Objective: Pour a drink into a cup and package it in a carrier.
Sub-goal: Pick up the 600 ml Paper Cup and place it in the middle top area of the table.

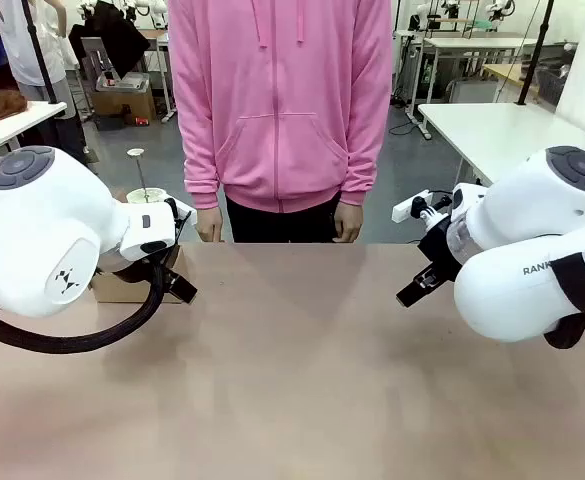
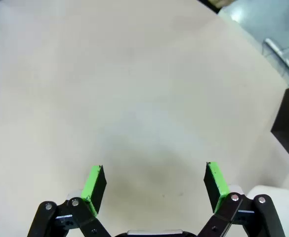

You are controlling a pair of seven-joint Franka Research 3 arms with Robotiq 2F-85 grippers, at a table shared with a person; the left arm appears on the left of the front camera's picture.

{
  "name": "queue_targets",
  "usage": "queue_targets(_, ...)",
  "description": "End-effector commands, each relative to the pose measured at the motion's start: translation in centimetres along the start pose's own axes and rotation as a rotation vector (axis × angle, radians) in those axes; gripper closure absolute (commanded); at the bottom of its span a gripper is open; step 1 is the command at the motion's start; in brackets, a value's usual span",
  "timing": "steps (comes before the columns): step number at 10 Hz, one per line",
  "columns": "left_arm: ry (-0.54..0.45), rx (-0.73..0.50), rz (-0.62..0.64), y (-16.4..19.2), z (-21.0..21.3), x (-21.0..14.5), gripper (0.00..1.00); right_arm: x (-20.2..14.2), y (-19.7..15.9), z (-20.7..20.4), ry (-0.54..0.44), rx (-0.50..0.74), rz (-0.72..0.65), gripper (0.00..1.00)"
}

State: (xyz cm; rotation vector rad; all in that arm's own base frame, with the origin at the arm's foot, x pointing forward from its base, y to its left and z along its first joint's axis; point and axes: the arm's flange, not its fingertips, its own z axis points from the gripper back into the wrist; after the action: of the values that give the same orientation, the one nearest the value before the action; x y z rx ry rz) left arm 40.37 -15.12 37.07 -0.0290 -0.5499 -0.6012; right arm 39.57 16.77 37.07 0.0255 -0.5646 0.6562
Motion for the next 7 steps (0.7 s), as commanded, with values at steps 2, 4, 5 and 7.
queue_targets(2,0.000,0.000,0.000,0.00,0.00,0.00,0.00,0.00,0.00,0.00,0.000,0.000,0.000,0.00)
queue_targets(4,0.000,0.000,0.000,0.00,0.00,0.00,0.00,0.00,0.00,0.00,0.000,0.000,0.000,0.00)
queue_targets(5,0.000,0.000,0.000,0.00,0.00,0.00,0.00,0.00,0.00,0.00,0.000,0.000,0.000,0.00)
queue_targets(7,0.000,0.000,0.000,0.00,0.00,0.00,0.00,0.00,0.00,0.00,0.000,0.000,0.000,0.00)
